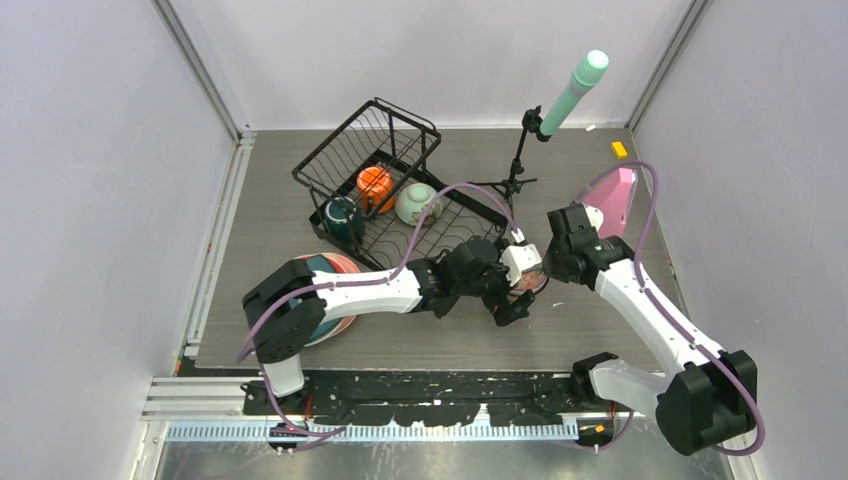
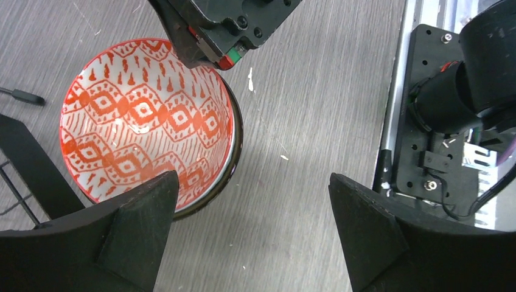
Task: Load the mixed dishes into the dish rack
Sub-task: Pick up the bowl from the center of the board.
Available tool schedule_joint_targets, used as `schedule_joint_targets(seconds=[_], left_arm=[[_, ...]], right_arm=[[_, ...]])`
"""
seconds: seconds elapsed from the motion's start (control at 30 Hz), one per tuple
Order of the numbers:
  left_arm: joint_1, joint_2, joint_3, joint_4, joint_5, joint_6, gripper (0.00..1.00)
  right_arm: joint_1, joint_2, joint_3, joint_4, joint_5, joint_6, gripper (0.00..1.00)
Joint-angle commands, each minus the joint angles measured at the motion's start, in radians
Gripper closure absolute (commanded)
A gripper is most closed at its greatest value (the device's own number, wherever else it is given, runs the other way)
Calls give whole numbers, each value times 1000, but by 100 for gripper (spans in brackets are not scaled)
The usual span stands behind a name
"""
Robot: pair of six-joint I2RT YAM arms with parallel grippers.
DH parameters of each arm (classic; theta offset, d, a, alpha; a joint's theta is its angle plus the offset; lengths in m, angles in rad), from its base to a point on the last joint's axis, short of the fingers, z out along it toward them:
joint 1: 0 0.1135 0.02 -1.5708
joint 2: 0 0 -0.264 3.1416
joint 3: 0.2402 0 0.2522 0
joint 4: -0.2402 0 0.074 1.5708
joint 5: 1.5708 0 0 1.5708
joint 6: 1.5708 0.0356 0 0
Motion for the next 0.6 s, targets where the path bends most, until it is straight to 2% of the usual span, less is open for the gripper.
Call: schedule_joint_targets(seconds=[0.0,0.17,0.23,0.37,0.57], left_arm=[[-3,19,3,128,36,91,4],[-4,59,34,125,27,91,7],[-4,83,67,98,10,72,11],[-3,131,131,40,5,63,28],[-4,150,121,92,-21,22,33]], right_arm=[[2,-47,14,45,-42,20,100],[2,-62,19,26,-42,21,100],[2,-62,21,23,-41,17,100],[2,-54,31,6,-42,10,100],[2,-52,37,1,-55,8,100]])
